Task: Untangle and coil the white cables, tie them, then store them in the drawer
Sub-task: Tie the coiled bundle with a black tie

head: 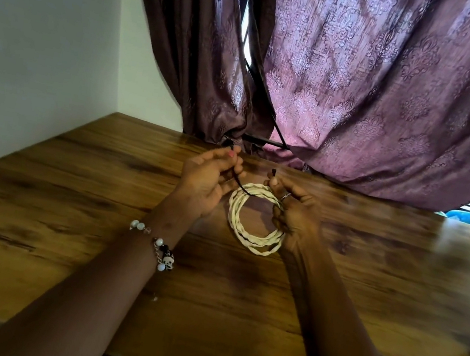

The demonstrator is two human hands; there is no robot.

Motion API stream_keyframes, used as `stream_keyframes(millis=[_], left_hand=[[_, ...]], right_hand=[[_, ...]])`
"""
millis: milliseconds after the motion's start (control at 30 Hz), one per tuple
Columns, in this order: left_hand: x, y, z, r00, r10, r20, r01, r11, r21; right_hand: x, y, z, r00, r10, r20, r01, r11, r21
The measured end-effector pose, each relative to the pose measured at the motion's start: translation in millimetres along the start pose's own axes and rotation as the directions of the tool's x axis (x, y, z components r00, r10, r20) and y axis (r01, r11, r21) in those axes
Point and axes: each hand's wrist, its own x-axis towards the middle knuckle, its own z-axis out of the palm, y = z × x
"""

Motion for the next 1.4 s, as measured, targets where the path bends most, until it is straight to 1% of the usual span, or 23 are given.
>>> stream_keyframes(millis=[100,167,233,300,433,567,633,700,833,933,1033,1167,1333,1400], left_hand=[[1,-10,0,0.997,0.044,0.055,-0.056,0.975,0.217],[-1,-15,1,0.993,0.088,0.082,-0.113,0.917,0.384],[-4,-18,3,0.986,0.117,0.115,-0.158,0.865,0.476],[-6,-19,3,0.982,0.136,0.128,-0.182,0.854,0.487],[-6,-16,3,0.983,0.148,0.107,-0.182,0.811,0.556],[-1,-15,0,0.993,0.078,0.084,-0.113,0.813,0.572],[-2,-14,1,0.994,0.066,0.082,-0.101,0.821,0.562],[-5,-15,3,0.995,0.069,0.074,-0.098,0.840,0.533],[-10,-17,5,0.990,0.119,0.074,-0.140,0.851,0.506],[-9,-18,5,0.991,0.103,0.086,-0.133,0.853,0.504],[-7,-18,4,0.987,0.117,0.106,-0.156,0.824,0.545],[-5,-19,4,0.983,0.133,0.124,-0.181,0.792,0.583],[-6,-21,4,0.974,0.186,0.129,-0.226,0.797,0.560],[-7,-21,4,0.969,0.205,0.137,-0.246,0.788,0.564]], right_hand=[[2,3,-1,1.000,-0.016,-0.005,0.016,1.000,0.003],[3,4,-2,1.000,-0.027,-0.011,0.027,1.000,-0.012],[6,7,-4,0.999,-0.040,-0.025,0.039,0.998,-0.057],[6,8,-4,0.999,-0.043,-0.032,0.040,0.995,-0.091],[5,8,-4,0.999,-0.037,-0.039,0.035,0.997,-0.065],[1,3,-2,0.998,-0.053,-0.040,0.053,0.999,-0.012],[-2,-1,1,0.998,-0.062,-0.029,0.063,0.998,0.020],[-4,-3,2,0.997,-0.071,-0.009,0.071,0.997,0.016],[-4,-2,2,0.997,-0.076,-0.005,0.076,0.997,-0.012],[1,2,-1,0.996,-0.085,-0.030,0.084,0.996,-0.039],[3,3,-3,0.997,-0.072,-0.038,0.070,0.996,-0.063],[0,0,-1,0.996,-0.085,-0.019,0.085,0.996,-0.024],[1,0,0,0.996,-0.091,-0.008,0.090,0.996,-0.024],[3,2,-1,0.994,-0.110,-0.008,0.109,0.993,-0.051]])
